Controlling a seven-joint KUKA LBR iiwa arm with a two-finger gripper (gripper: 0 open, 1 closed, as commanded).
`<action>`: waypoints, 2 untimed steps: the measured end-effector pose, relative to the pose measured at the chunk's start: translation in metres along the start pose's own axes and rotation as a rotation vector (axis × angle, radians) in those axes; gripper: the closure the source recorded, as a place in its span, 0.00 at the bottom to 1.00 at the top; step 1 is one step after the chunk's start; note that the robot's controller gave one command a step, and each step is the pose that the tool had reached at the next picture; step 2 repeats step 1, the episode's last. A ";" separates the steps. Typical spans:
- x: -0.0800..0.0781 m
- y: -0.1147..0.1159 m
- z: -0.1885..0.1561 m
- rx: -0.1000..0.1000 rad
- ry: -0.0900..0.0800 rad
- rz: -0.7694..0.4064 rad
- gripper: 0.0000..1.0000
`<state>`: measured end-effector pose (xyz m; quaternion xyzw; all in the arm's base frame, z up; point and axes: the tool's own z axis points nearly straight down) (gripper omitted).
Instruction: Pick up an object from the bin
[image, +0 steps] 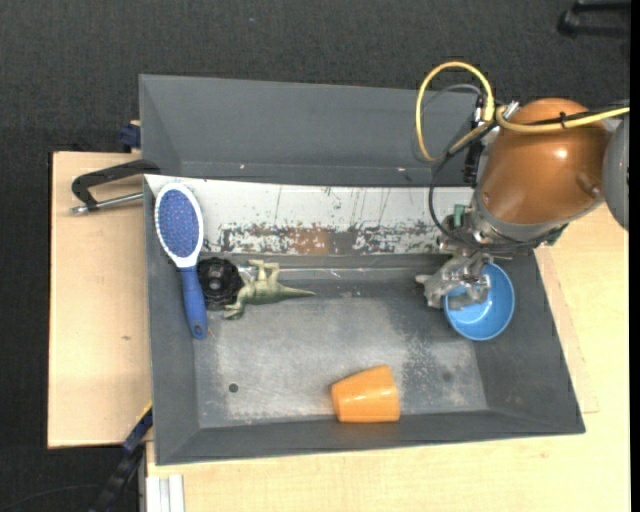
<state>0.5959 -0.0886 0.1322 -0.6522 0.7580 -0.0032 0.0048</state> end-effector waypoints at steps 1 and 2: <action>-0.002 -0.004 -0.068 0.002 0.000 0.004 1.00; -0.002 -0.004 -0.068 0.002 0.000 0.004 1.00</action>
Offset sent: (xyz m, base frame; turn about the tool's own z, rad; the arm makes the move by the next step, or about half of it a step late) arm 0.0001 0.0000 0.0622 0.0000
